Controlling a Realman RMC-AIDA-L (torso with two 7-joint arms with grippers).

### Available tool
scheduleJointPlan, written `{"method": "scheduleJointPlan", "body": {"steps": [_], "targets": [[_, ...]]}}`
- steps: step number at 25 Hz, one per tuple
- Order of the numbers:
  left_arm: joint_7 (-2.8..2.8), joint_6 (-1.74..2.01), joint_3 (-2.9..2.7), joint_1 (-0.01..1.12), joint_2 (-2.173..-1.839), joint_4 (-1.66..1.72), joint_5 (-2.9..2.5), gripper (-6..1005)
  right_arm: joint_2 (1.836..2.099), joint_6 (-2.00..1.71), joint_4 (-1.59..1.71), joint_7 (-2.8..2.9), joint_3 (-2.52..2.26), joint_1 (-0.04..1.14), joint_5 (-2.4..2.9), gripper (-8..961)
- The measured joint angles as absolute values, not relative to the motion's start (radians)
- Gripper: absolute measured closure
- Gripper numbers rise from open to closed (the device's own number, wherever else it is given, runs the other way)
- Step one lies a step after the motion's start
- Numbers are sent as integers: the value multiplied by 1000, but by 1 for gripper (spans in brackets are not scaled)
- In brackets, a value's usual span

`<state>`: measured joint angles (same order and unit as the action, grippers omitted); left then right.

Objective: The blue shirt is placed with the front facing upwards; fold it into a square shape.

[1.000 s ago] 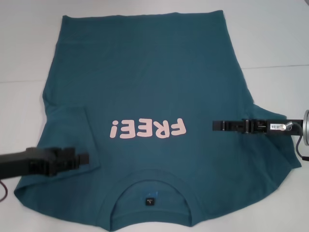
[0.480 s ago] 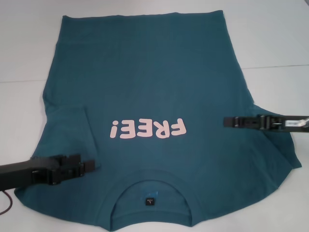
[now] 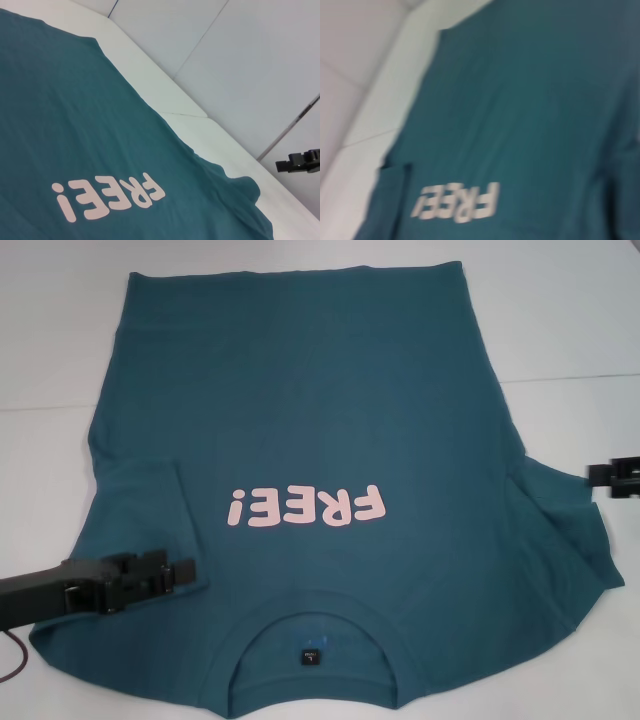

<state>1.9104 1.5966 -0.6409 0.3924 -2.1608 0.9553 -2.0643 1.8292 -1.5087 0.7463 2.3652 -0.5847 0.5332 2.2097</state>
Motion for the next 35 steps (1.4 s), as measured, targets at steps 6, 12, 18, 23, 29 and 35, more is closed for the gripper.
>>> {"method": "scheduleJointPlan", "body": {"steps": [6, 12, 18, 23, 29, 35], "targets": [[1931, 1592, -640, 399, -2163, 955, -2063, 367, 1833, -1463, 775, 2459, -567, 535, 2348, 363], [1933, 1590, -640, 401, -2163, 954, -2063, 367, 1854, -1382, 766, 2499, -574, 541, 2393, 363], [1933, 1587, -637, 401, -2163, 953, -2063, 367, 1875, -1327, 746, 2500, -576, 556, 2396, 363], [1931, 1568, -635, 400, -2161, 935, -2063, 367, 1879, -1261, 662, 2494, -582, 592, 2413, 363], [1927, 1551, -635, 400, -2161, 929, -2063, 367, 1892, -1213, 624, 2494, -583, 626, 2437, 364], [1925, 1548, -635, 401, -2161, 919, -2063, 367, 1911, -1199, 624, 2494, -596, 648, 2467, 364]]}}
